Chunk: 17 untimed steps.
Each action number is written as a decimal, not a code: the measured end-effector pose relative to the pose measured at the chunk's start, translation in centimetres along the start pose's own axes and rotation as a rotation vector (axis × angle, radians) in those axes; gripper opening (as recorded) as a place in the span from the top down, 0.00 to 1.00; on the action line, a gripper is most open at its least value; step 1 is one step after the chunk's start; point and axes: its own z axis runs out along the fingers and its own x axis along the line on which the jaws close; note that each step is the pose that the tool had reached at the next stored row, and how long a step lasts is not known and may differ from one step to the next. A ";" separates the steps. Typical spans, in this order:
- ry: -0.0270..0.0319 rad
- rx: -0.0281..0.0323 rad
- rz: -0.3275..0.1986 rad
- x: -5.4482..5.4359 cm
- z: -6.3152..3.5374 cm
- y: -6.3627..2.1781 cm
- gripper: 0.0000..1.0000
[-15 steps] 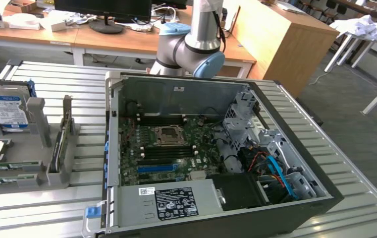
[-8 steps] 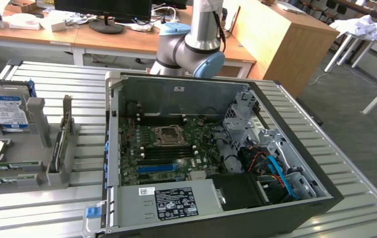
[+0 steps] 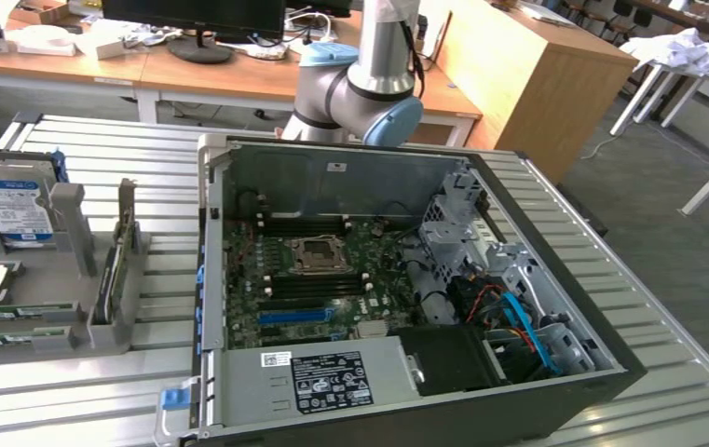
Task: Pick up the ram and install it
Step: 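Pick up the ram and move it above insertion slot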
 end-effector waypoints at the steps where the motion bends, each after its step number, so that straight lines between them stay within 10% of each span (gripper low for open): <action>1: -0.0001 0.0000 0.000 0.1 0.00 0.00 0.65; 17: -0.0003 0.0000 0.006 1.1 -0.03 0.05 0.65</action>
